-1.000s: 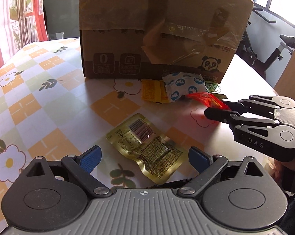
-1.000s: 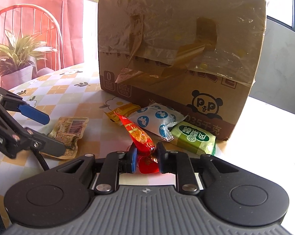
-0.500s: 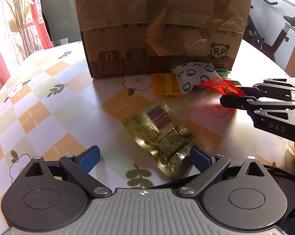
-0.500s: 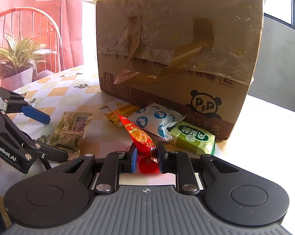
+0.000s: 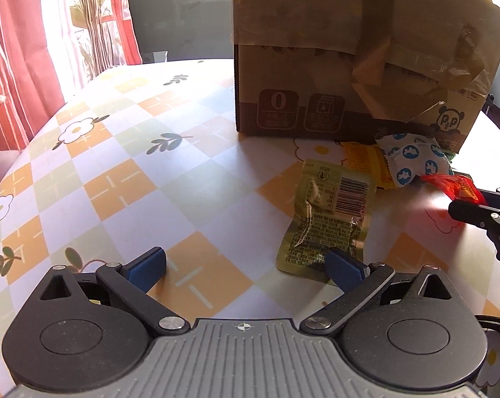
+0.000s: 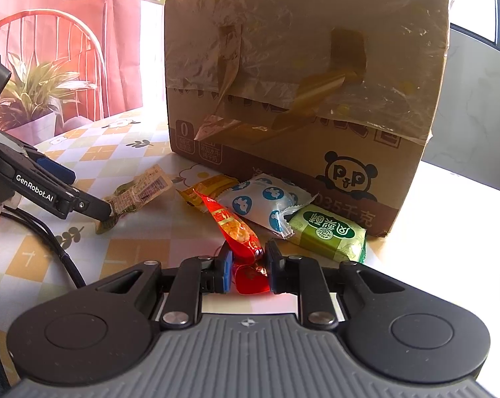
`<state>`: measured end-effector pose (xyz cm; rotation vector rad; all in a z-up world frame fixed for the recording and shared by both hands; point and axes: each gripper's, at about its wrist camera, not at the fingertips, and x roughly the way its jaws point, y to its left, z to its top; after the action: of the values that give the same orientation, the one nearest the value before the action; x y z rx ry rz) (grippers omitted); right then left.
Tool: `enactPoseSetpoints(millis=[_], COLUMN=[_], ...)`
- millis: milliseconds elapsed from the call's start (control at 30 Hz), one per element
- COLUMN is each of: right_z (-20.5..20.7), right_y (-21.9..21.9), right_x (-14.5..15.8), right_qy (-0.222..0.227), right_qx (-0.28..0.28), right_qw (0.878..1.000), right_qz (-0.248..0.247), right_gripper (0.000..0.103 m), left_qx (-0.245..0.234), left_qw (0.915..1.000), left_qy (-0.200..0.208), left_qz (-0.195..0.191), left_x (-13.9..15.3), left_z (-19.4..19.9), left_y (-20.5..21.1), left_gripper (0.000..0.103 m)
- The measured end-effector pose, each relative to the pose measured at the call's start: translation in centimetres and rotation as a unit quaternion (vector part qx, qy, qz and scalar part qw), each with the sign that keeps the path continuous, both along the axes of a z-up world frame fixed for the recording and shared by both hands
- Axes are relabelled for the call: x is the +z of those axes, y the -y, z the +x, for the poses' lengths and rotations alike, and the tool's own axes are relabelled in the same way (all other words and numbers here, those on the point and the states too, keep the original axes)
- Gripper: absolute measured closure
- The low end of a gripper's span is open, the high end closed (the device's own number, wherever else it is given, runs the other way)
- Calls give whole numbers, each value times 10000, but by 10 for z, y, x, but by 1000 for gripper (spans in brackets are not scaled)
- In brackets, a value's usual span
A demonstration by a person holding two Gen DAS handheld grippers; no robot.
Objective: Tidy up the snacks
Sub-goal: 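Position the left tool around the gold snack packet and close it while the right tool holds the red candy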
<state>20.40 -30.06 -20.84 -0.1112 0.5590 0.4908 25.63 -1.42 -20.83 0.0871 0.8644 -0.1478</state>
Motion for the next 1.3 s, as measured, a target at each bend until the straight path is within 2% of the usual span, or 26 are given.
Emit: enactPoseSetpoints(millis=[333, 567, 600, 667, 767, 867, 967, 1033, 1100, 1167, 1300], right_z=[-1, -1, -1, -1, -1, -1, 0, 0, 0, 0, 3], right_y=[0, -1, -1, -1, -1, -1, -1, 0, -1, -1, -3], right_x=[0, 0, 0, 0, 0, 0, 0, 0, 0, -1, -2], right_qy=[21, 28, 26, 26, 19, 5, 7, 10, 1, -11, -53], right_qx=[18, 41, 42, 43, 46, 53, 54, 56, 55, 60, 90], right_qw=[10000, 10000, 10000, 10000, 10000, 10000, 10000, 10000, 10000, 10000, 9999], right_qz=[2, -7, -4, -3, -1, -2, -16, -17, -22, -36, -89], right_gripper=[82, 82, 82, 82, 82, 82, 82, 82, 82, 82, 82], left_qx=[27, -98, -109, -132, -359, -874, -1769, -2356, -2634, -2687, -2618], left_qw=[9996, 9997, 9996, 9994, 9978, 9928, 9828, 9702, 9610, 9603, 9649], left_qy=[268, 216, 217, 257, 391, 652, 510, 507, 624, 553, 221], left_qz=[-51, -89, -122, -186, -401, -500, -128, 273, 565, 512, 24], left_x=[-5, -4, -3, 1, 14, 24, 23, 19, 16, 13, 6], left_z=[-5, -5, -4, -5, -8, -10, -4, -3, 0, 7, 24], left_y=[0, -3, -4, -5, -3, 9, 29, 40, 42, 38, 24], left_gripper=[0, 1, 2, 24, 25, 24, 24, 24, 24, 24, 24])
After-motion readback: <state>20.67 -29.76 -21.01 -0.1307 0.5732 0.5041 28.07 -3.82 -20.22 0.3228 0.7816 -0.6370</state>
